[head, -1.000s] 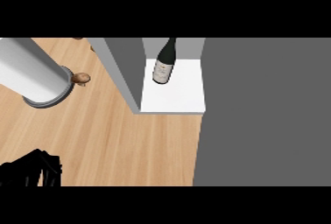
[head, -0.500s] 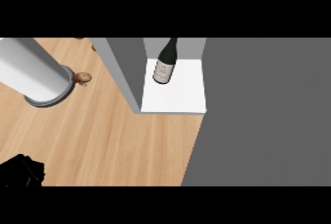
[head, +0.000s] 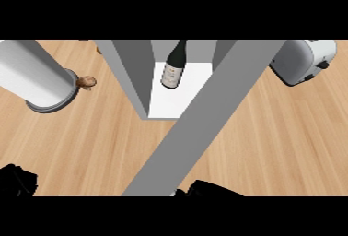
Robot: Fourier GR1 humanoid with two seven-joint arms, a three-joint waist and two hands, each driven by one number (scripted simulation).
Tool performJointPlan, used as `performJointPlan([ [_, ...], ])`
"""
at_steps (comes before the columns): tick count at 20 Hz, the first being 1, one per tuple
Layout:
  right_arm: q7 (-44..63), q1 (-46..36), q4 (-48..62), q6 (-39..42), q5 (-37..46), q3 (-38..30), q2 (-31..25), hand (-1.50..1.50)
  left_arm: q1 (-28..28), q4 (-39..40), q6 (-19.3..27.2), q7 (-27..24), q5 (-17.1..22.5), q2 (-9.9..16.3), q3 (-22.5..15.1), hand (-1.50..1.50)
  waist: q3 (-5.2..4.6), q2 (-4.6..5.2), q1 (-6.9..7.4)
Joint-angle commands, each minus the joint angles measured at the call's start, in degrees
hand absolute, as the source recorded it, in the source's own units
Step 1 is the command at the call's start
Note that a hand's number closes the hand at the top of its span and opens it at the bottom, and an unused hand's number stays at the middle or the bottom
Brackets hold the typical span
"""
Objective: Pick up the wine, place it into the cabinet and close the cabinet
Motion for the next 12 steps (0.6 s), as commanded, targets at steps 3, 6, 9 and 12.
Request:
performJointPlan([
  [3,-3.18,-15.07,12.87,-8.82,-2.01,-1.38,2.36,1.5,1.15,-0.87,-1.84,1.48,-1.11,-1.39,1.53,1.5,0.02,0.06,0.15],
  [6,-3.36,-17.9,15.73,-10.75,-4.39,-1.35,2.39,1.5,-3.18,2.91,-3.68,3.03,1.02,-1.99,4.83,1.5,0.03,0.11,-0.34],
  [9,-5.38,-23.77,20.8,-12.9,-6.87,-5.17,2.41,1.5,1.82,3.37,-5.95,-1.18,-3.16,-4.51,2.2,1.5,0.01,0.09,0.24],
  [12,-11.0,-24.95,28.02,-11.4,-8.86,-5.27,2.42,1.5,-0.88,-1.16,-4.21,5.2,-0.33,-2.87,5.35,1.5,0.05,0.17,0.18],
])
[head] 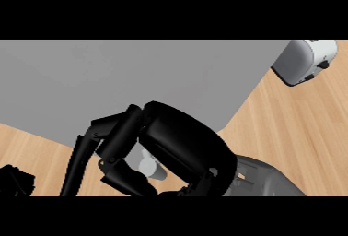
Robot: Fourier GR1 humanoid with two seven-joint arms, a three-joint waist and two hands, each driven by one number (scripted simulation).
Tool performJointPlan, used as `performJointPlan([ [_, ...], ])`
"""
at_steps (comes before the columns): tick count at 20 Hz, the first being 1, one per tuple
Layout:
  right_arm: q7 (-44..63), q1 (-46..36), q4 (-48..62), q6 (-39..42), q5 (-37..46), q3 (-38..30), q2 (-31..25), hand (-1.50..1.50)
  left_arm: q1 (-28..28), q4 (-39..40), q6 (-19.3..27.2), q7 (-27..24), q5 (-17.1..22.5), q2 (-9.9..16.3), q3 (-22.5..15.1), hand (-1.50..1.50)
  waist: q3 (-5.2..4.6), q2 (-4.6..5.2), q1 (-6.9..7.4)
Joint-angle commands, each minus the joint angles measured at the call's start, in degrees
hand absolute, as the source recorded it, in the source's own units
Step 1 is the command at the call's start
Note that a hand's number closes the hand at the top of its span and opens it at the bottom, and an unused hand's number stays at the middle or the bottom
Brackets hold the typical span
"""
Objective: Pick up the wine, place it into the cabinet and close the cabinet
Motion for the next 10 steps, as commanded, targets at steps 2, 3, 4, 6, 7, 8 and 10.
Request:
performJointPlan([
  [2,-6.91,-5.15,10.08,-3.9,-1.97,0.49,0.27,1.5,2.22,-0.55,-2.82,-0.25,-1.11,-0.73,2.04,1.5,-0.07,0.05,0.31],
  [3,-4.87,-3.55,9.23,-4.26,-2.92,-1.13,0.27,1.5,0.76,0.66,-2.3,0.13,-1.29,-1.68,1.79,1.5,-0.06,0.06,-0.08],
  [4,-4.61,-3.61,11.57,0.44,-3.95,-4.39,0.27,1.5,-0.42,-3.51,0.38,4.51,-1.22,-1.1,1.4,1.5,-0.02,0.12,-0.21],
  [6,-7.22,-3.38,13.74,-3.3,-3.69,-1.95,0.28,1.5,2.76,-1.01,-3.53,0.78,-0.55,-1.27,4.12,1.5,-0.06,0.05,0.13],
  [7,-6.16,-3.2,12.44,-1.81,-3.08,-4.26,0.28,1.5,-1.75,-0.45,-0.54,3.56,-2.37,-2.73,2.46,1.5,-0.04,0.08,-0.57],
  [8,-10.69,-3.19,19.44,2.65,-4.26,-6.01,0.28,1.5,0.05,1.56,-2.35,0.89,-3.43,-3.7,1.01,1.5,-0.06,0.28,-0.05],
  [10,-7.36,-1.68,17.08,1.94,-3.28,-5.51,0.28,1.5,0.93,-3.23,-1.67,4.47,-2.99,-3.21,2.06,1.5,-0.03,0.04,-0.41],
])
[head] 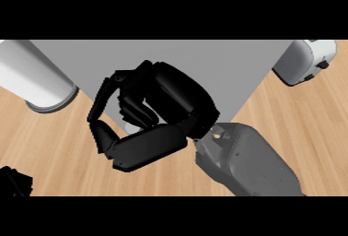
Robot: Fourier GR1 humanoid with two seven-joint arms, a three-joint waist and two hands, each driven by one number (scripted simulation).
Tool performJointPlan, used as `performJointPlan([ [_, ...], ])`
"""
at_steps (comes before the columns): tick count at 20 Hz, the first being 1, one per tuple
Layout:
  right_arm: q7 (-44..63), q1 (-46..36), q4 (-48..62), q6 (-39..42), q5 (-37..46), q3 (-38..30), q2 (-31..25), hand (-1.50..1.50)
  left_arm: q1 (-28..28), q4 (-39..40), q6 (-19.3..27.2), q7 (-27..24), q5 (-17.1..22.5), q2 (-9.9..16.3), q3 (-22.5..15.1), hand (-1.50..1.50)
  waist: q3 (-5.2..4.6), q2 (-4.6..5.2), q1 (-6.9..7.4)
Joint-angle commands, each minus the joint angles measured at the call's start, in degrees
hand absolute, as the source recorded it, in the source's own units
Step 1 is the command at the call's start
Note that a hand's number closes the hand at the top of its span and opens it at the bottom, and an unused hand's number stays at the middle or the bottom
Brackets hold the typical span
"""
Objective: Pick up the wine, place it into the cabinet and close the cabinet
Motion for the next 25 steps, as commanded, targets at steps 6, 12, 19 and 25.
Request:
performJointPlan([
  [6,-5.24,-1.43,14.44,7.22,0.72,-6.69,-1.49,1.5,0.25,3.83,-5.1,-0.92,-1.37,-1.91,3.27,1.5,0.0,0.24,-0.07],
  [12,-10.13,-1.98,21.25,11.47,1.63,-11.08,-4.09,1.5,-0.86,2.18,-4.06,1.83,-1.18,-2.31,3.93,1.5,0.02,0.36,0.02],
  [19,-11.35,-6.17,27.74,15.4,1.03,-13.91,-6.11,1.5,-4.76,2.06,-2.32,3.34,-1.79,-3.71,2.62,1.5,0.01,0.76,0.15],
  [25,-15.12,-5.6,30.18,17.11,2.72,-14.22,-6.46,1.5,-2.46,2.72,-5.34,2.74,-1.16,-2.72,3.32,1.5,-0.04,0.84,1.22],
])
